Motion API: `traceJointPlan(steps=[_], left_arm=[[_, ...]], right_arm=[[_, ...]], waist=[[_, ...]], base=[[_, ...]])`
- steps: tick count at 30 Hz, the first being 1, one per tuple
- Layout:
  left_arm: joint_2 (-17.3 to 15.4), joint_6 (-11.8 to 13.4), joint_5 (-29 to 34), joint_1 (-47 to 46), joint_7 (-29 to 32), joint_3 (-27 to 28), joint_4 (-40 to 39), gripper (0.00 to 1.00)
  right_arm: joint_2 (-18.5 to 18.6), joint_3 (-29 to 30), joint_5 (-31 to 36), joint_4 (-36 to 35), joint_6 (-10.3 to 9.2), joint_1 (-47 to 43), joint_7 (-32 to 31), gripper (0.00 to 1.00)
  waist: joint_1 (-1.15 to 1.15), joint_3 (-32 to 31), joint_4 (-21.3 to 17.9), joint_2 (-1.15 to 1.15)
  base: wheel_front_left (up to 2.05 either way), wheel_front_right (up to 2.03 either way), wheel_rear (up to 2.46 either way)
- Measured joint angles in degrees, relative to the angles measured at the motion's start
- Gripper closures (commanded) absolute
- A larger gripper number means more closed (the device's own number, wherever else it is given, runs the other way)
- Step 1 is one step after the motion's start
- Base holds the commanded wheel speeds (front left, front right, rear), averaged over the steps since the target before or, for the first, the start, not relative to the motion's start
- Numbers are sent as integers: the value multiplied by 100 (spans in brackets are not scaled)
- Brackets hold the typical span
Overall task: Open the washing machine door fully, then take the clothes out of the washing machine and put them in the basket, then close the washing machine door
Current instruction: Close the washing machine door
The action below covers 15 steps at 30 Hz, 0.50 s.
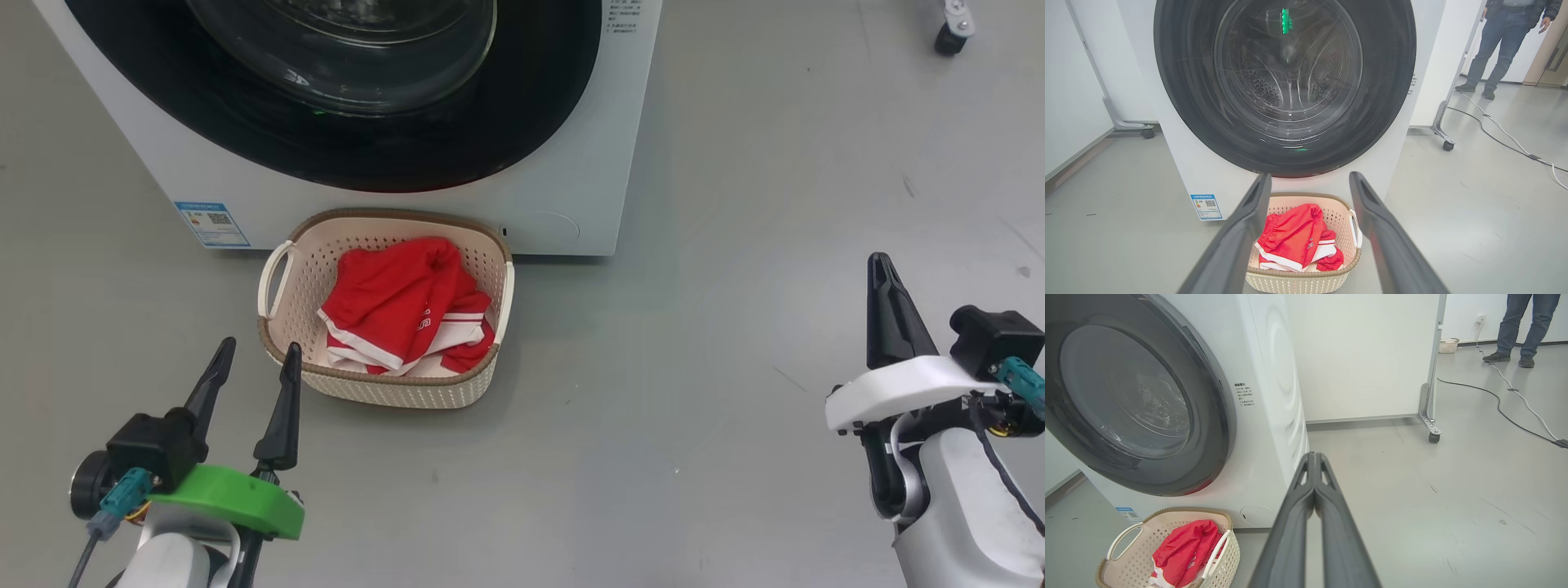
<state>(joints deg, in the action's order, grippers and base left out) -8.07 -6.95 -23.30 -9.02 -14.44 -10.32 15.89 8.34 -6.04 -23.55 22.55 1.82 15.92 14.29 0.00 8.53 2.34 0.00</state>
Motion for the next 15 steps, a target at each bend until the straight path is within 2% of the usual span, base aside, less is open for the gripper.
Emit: traceJointPlan(steps=[4, 5, 6, 7, 15], left_arm=[[59, 0, 62, 57, -1, 57, -171, 0], [81, 0, 79, 66, -1, 86, -196, 0], [112, 0, 76, 88, -1, 110, -191, 0], [137, 0, 74, 127, 0, 118, -182, 0], [172, 0, 135, 414, 0, 164, -143, 0]], right_arm=[[-48, 122, 0, -151, -45, -304, 0, 100], [-63, 145, -1, -169, -45, -382, -1, 18], [-76, 151, 0, -190, -45, -461, 0, 18], [-91, 157, 0, -196, -45, -525, -1, 0], [-131, 192, 88, -434, -44, -848, 0, 0]], waist=[[0, -159, -105, 0], [0, -195, -123, 0], [0, -228, -140, 0], [0, -259, -154, 0], [0, -470, -237, 0]], base=[[0, 0, 0], [0, 0, 0], [0, 0, 0], [0, 0, 0], [0, 0, 0]])
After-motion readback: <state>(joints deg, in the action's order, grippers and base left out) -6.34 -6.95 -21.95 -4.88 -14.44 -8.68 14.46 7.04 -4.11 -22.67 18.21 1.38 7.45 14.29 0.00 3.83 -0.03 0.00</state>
